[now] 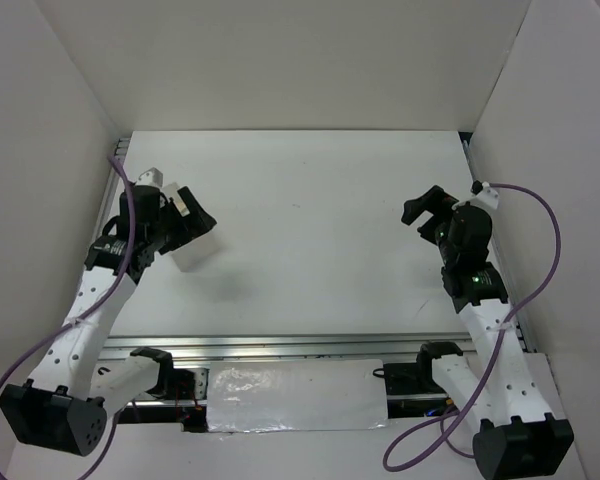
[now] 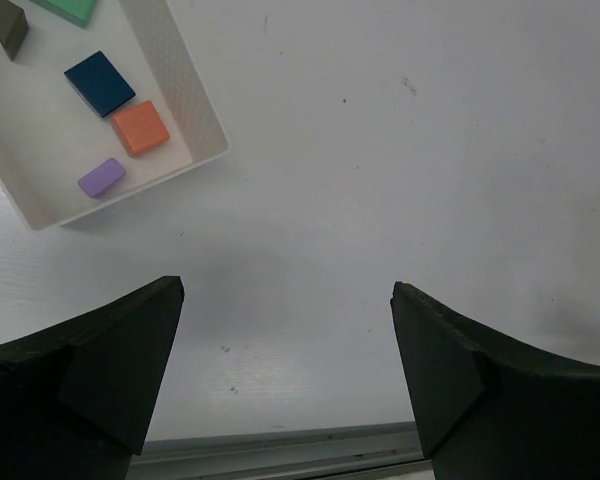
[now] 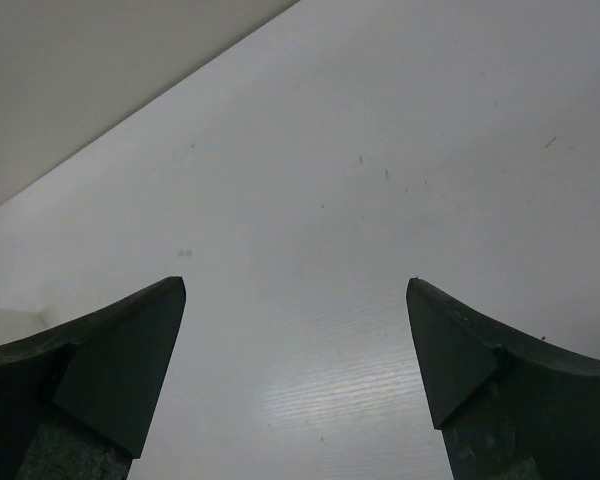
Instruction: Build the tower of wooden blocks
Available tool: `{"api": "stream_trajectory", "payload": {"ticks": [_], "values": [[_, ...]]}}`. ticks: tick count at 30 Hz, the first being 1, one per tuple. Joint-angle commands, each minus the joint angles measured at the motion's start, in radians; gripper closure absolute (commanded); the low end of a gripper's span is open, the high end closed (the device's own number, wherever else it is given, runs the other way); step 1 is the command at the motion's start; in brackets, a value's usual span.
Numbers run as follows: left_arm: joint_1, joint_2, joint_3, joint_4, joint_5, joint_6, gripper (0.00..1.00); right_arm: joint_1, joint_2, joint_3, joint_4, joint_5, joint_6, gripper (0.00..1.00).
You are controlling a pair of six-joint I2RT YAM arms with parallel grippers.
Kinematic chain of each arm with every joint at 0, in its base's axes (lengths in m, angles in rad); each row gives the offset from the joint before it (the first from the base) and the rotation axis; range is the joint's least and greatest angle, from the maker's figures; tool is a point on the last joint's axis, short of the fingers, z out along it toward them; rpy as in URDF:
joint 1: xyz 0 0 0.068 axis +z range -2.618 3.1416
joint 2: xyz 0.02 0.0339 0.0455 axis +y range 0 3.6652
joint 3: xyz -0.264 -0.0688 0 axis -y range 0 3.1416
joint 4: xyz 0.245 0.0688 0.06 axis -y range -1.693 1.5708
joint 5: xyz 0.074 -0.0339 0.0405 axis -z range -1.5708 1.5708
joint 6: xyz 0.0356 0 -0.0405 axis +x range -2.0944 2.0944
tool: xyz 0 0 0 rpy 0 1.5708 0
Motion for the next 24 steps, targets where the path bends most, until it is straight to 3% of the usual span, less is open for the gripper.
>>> {"api": "stream_trajectory", "payload": {"ticks": [1,5,7,8,10,17,24], "values": [[0.037,-0.028,0.025,0.019,0.064,0.015,0.01,0.012,-0.036,0.022,0.028,0.015,-0.028,0.0],[0.114,0.02,0.031,-0.051,0.075,0.033,0.01,0.015,-0.053,-0.012,0.117,-0.175,-0.091,0.0],[0.134,0.03,0.048,-0.072,0.009,0.009,0.01,0.015,-0.039,0.004,0.111,-0.206,-0.091,0.0],[0.154,0.055,0.067,-0.11,-0.132,0.003,0.01,0.015,-0.014,0.017,0.087,-0.203,-0.088,0.0],[0.195,0.099,0.095,-0.15,-0.19,-0.022,0.01,0.015,0.026,0.066,0.05,-0.2,-0.082,0.0],[0.292,0.332,0.124,-0.049,-0.224,-0.036,0.01,0.02,0.166,0.12,0.026,-0.234,-0.06,0.0],[0.31,0.527,0.256,0.001,-0.333,-0.031,0.01,0.061,0.162,0.11,0.033,-0.127,-0.088,0.01]]}}
